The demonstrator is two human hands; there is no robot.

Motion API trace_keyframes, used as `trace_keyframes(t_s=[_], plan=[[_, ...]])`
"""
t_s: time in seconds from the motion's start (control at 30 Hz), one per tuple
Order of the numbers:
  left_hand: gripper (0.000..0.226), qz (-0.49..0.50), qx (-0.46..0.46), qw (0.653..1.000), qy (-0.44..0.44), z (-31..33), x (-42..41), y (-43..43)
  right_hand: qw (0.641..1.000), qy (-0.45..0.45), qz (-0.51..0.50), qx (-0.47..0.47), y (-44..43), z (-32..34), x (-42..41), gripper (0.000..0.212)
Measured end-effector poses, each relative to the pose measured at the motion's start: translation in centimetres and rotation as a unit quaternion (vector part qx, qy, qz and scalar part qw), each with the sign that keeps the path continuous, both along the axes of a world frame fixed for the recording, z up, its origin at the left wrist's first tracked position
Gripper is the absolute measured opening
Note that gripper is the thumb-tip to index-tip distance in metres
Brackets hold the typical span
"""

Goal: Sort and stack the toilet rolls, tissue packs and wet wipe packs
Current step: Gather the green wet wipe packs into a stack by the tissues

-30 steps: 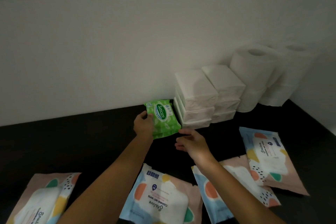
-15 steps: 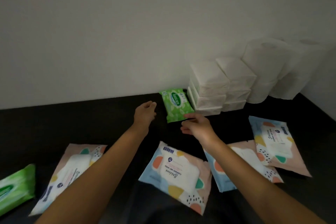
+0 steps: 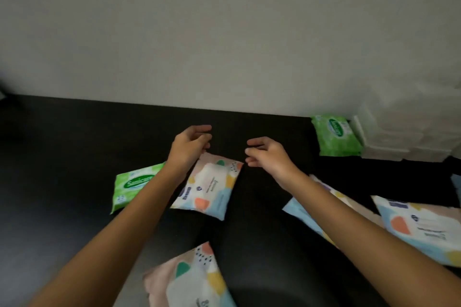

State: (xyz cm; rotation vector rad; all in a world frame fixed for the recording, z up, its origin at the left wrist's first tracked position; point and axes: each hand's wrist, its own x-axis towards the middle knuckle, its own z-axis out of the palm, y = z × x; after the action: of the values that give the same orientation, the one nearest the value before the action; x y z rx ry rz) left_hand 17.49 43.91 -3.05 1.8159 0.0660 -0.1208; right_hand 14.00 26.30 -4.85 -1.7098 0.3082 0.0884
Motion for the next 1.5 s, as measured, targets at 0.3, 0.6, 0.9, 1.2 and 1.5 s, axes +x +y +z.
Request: trace_keyframes(t_s=[0.3,0.6,0.9,1.2,1.5], plan=[[0.023,0.181,0.045,0.982,-0.001,-2.9,-1.2,13.6,0.983,-0.017,0.152,-0.105,11.9,-1.0,2.6,0.036],[0.055,0.211,0.17,0.951,0.151,-7.3,-1.5,19.4,0.921,0.038,0.288,-0.26,17.6,-2.3,4.2,0.08],[0.03,0.201,0.058,0.954,0.215,-6.7,-0.5,18.5,0.926,0.051,0.263,-0.268,19.5,-4.6,3.1,0.09],[0.018,0.114,-0.159,0.966,0.17,-4.4,-0.5,17.6,0.963,-0.012,0.204,-0.177,18.5,-4.2,3.1,0.092],[0.027,0.005,-0.159,0.98,0.12,-1.1,2.8,12.5,0.996,-0.035,0.081,-0.026,11.0,-1.3,3.1,0.073]])
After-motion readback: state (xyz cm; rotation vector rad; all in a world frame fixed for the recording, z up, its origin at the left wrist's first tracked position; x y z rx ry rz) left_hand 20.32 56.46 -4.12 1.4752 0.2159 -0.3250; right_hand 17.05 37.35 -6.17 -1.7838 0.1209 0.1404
